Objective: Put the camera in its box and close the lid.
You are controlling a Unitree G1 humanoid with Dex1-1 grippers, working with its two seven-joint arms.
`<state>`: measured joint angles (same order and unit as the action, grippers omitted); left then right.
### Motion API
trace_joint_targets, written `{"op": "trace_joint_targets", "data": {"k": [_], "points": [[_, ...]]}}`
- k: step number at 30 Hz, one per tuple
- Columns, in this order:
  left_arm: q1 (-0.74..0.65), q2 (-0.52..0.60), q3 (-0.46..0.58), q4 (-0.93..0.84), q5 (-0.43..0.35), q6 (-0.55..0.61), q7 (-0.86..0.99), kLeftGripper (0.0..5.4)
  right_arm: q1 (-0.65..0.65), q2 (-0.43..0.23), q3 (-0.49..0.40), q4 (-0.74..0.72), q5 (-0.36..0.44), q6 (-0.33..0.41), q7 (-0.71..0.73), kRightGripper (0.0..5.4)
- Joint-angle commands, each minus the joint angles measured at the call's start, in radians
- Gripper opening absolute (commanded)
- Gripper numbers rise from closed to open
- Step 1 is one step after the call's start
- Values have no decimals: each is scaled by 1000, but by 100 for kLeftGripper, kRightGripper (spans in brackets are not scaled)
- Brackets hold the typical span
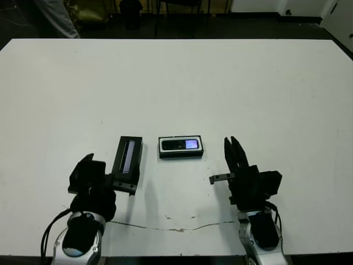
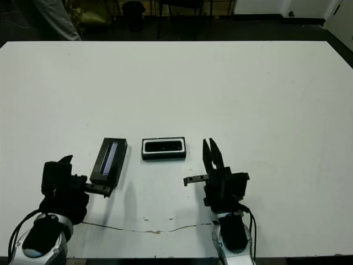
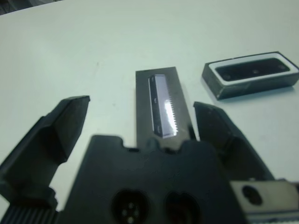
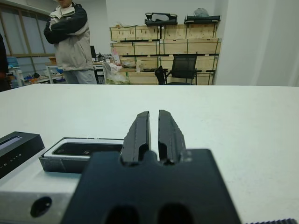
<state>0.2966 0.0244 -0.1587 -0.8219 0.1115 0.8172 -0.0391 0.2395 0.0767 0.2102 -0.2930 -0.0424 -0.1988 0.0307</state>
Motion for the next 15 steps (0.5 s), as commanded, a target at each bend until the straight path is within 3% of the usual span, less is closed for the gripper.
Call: {"op": "trace_joint_targets", "data": {"k": [1, 11, 15], "points": [[-10, 8, 17, 29, -39, 44, -29, 537, 12, -7, 0, 3, 7, 6, 3, 0], [3, -13, 71, 77, -191, 14, -75, 537, 3, -9, -8, 34, 25, -15, 8, 0], [1, -2, 55, 82, -192, 3, -56, 537, 1, -7, -14, 52, 28, -27, 11, 0]]}}
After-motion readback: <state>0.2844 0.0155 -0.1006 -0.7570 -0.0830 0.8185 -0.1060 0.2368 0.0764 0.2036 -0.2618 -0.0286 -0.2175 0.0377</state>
